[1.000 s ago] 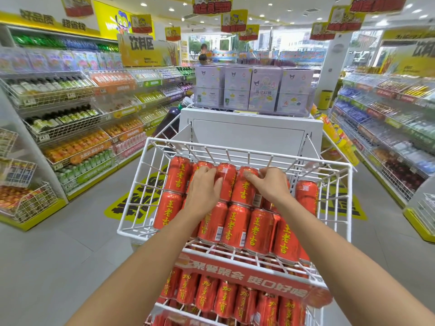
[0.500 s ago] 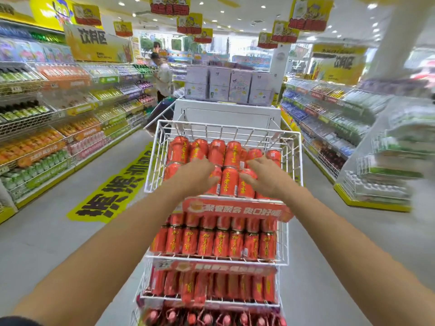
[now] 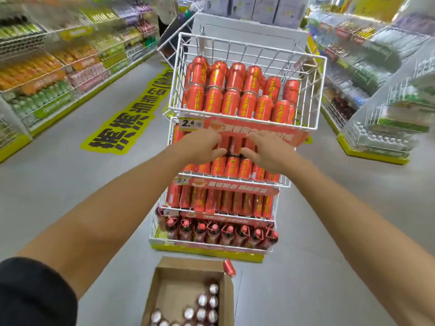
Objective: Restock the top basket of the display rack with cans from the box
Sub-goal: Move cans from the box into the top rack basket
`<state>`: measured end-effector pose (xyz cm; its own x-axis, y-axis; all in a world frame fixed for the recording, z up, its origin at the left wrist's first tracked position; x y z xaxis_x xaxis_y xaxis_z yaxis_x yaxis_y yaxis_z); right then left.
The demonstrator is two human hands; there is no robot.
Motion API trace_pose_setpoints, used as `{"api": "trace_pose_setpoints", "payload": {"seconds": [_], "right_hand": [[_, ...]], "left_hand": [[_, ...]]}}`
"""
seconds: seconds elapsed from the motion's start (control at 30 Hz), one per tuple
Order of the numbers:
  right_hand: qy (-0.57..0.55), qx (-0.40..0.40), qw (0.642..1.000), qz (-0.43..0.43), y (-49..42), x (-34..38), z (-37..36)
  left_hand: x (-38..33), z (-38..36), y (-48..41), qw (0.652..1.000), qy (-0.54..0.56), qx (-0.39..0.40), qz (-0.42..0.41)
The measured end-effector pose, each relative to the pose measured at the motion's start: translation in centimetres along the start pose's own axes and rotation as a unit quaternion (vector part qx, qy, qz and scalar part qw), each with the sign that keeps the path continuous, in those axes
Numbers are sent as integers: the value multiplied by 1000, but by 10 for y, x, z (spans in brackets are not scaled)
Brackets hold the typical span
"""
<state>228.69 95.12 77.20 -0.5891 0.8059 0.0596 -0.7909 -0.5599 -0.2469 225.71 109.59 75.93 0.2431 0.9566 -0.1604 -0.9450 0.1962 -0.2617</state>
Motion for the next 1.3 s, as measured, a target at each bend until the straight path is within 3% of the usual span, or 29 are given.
{"api": "trace_pose_setpoints", "payload": {"seconds": [0.23,0.47,0.67,0.97,1.3], "right_hand": [[-84,96,991,43,31,40,-170],[-132,259,956,37,148,63,-359],[-143,357,923,5,247,72,-476],[-160,407,899,-27,312,87,-597],[-126,423,897,-26,344,81,-762]], "left_hand": [[53,-146,88,985,54,120,108],[68,-320,223,938,101,271,191],[77,-437,327,894,129,360,234],[116,-561,419,862,155,390,285],[155,-719,460,869,152,383,274]]}}
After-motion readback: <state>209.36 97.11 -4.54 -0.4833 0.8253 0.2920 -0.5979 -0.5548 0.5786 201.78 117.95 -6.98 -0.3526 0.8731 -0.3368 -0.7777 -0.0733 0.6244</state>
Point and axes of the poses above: each hand's wrist, its own y-axis away from the middle knuckle, its own z-axis out of the back of the hand, x = y × z, the point moved 10 cm from there along -y, towards the middle knuckle, and after that the axes turned 10 degrees about -x, right-handed, at the moved point
